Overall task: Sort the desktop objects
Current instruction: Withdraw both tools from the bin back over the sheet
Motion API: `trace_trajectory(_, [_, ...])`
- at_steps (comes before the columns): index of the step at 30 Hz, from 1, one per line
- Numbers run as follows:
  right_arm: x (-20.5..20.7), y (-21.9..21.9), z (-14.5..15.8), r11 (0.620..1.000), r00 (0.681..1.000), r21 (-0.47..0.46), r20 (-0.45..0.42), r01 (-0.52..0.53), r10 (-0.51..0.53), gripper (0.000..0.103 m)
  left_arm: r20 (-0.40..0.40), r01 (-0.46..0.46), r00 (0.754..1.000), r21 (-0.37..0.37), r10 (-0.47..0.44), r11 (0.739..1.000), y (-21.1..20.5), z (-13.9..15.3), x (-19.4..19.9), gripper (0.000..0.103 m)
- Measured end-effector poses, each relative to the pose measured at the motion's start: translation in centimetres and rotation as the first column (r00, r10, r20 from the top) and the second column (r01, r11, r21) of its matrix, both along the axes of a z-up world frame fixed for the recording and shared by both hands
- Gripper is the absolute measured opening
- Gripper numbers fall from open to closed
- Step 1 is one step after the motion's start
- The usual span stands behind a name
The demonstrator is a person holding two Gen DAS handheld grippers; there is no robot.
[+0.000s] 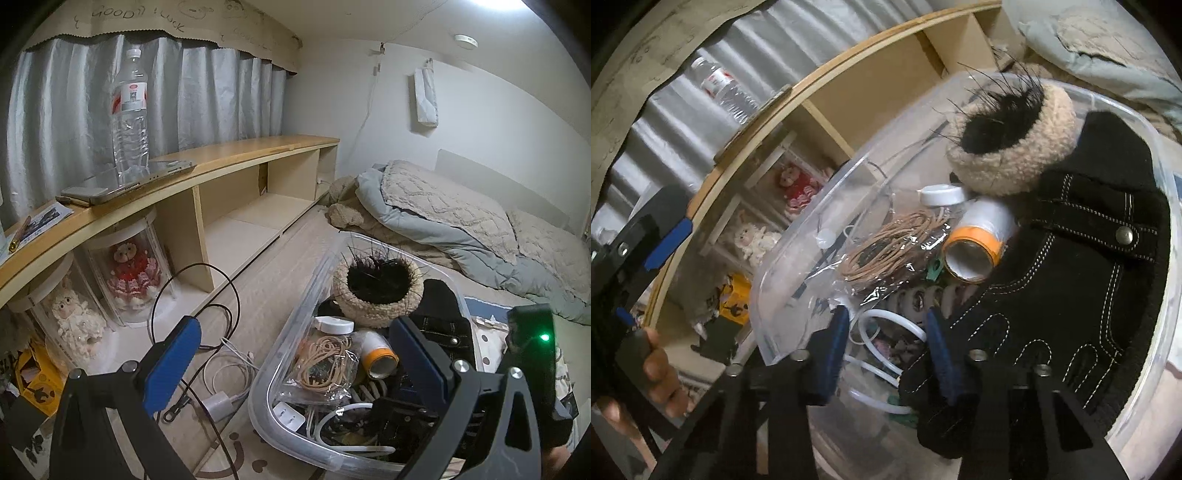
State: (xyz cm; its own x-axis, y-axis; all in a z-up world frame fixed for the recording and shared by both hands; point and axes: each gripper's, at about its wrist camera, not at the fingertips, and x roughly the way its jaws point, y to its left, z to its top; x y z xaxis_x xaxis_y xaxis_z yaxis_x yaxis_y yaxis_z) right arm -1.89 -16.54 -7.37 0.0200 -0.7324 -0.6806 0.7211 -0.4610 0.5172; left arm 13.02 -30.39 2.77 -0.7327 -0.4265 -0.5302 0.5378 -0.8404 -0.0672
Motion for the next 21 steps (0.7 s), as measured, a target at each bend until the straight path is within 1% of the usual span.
trace_trajectory(1, [0.1, 0.1, 0.3, 1.0, 1.0, -0.006, -0.011, -0.004, 0.004, 0.035, 0.0, 0.0, 1.0, 0.001, 0.0, 1.0, 0.0, 0.0, 0.0, 0.103])
trace_trajectory(8, [0.4, 1.5, 2.2, 0.999, 0.996, -0.039, -0.089, -0.001, -0.003, 0.035, 0.004, -0.006, 1.0, 0.001, 0.006, 1.0, 0.4, 0.1, 0.0, 0.103])
trace_trajectory(12, [0.0, 2.9, 3.3, 0.999, 0.989, -0.047, -0.148, 0.026, -0.033, 0.035, 0.012, -0.006, 1.0, -0.001, 0.006, 1.0, 0.8, 0.2, -0.1, 0.103])
trace_trajectory(16, [-0.3, 4.6, 4.5, 0.994, 0.975, -0.091, -0.209, 0.062, -0.08, 0.035, 0.017, -0.002, 1.0, -0.005, 0.002, 1.0, 1.5, 0.4, -0.2, 0.103])
trace_trajectory(17, [-0.5, 5.0, 4.7, 0.993, 0.972, -0.093, -0.217, 0.072, -0.09, 0.038, 0.018, -0.001, 1.0, -0.007, 0.001, 1.0, 1.7, 0.4, -0.3, 0.103])
trace_trajectory(18, [-0.7, 5.4, 4.9, 0.992, 0.968, -0.092, -0.226, 0.088, -0.107, 0.043, 0.018, 0.001, 1.0, -0.012, -0.001, 1.0, 2.0, 0.5, -0.3, 0.103])
trace_trajectory(19, [-0.8, 5.7, 5.1, 0.99, 0.964, -0.088, -0.233, 0.106, -0.124, 0.068, 0.018, 0.002, 1.0, -0.014, -0.002, 1.0, 2.1, 0.6, -0.2, 0.103])
trace_trajectory(20, [-1.0, 6.0, 5.3, 0.988, 0.959, -0.08, -0.244, 0.13, -0.146, 0.088, 0.018, 0.003, 1.0, -0.017, -0.003, 1.0, 2.3, 0.7, -0.2, 0.103])
trace_trajectory(21, [-1.1, 6.4, 5.6, 0.984, 0.948, -0.066, -0.267, 0.163, -0.175, 0.091, 0.018, 0.004, 1.0, -0.02, -0.004, 1.0, 2.4, 0.7, -0.3, 0.103])
